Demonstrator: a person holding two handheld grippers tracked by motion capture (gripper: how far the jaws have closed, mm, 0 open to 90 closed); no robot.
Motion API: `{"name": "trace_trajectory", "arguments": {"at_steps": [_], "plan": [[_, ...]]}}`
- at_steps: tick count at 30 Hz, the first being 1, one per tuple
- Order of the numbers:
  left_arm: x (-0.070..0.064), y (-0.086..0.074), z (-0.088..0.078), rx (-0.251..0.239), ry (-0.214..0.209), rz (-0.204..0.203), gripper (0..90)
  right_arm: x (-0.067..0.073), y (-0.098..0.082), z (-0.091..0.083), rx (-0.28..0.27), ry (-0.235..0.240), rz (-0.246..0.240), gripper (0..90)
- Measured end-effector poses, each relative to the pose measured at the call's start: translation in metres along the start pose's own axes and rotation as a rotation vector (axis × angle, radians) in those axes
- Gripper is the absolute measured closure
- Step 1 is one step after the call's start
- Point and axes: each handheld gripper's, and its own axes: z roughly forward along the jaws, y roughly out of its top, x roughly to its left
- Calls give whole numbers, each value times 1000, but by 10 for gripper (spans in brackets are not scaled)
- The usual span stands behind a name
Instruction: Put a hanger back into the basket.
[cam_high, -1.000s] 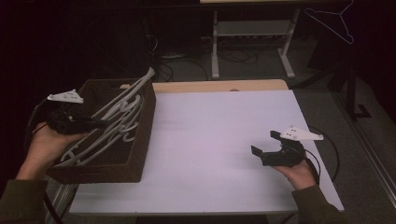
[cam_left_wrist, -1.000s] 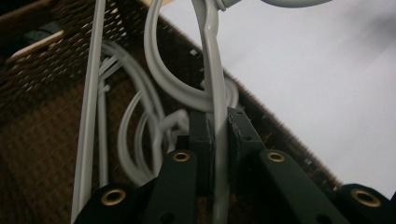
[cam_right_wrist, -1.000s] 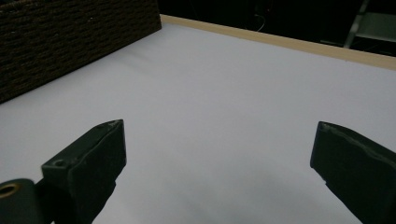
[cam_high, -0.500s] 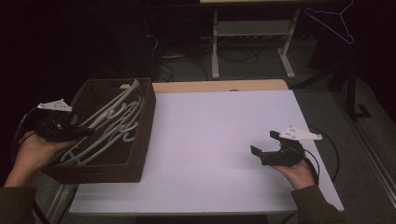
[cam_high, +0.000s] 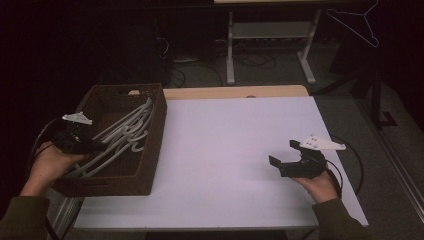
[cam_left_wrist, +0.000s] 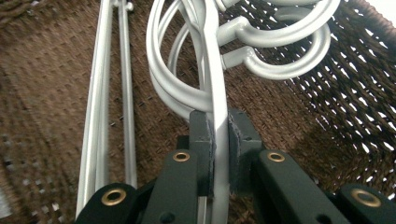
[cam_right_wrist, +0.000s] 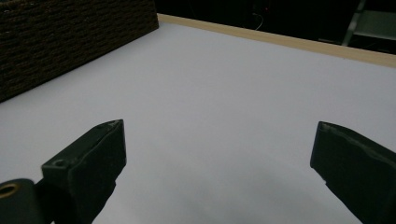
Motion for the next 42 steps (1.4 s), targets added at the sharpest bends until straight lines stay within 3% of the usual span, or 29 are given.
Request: {"name": "trace_trajectory", "arguments": {"at_steps": [4, 9, 12, 19, 26, 34, 38, 42], "plan": [[1, -3, 11, 15, -9, -5, 821, 0, 0, 0, -4, -1, 1, 31], [4, -8, 11, -3, -11, 3, 808, -1, 0, 0, -1, -1, 4, 31], [6, -9, 11, -30, -5, -13, 638, 0, 0, 0, -7, -2, -2, 31], [5, -5, 1, -135, -27, -35, 449, -1, 0, -2, -7, -2, 4, 31], [-12, 7, -2, -247, -82, -40, 318, -1, 1, -3, -10, -1, -1, 33], [-40, 24, -1, -388, -139, -32, 258, 1, 4, -7, -18, 12, -13, 33], [-55, 31, 2, -460, -163, -1, 220, 4, 8, -9, -31, 32, -27, 31], [-70, 39, 8, -497, -196, 33, 184, 8, 16, -12, -48, 60, -40, 30]]}}
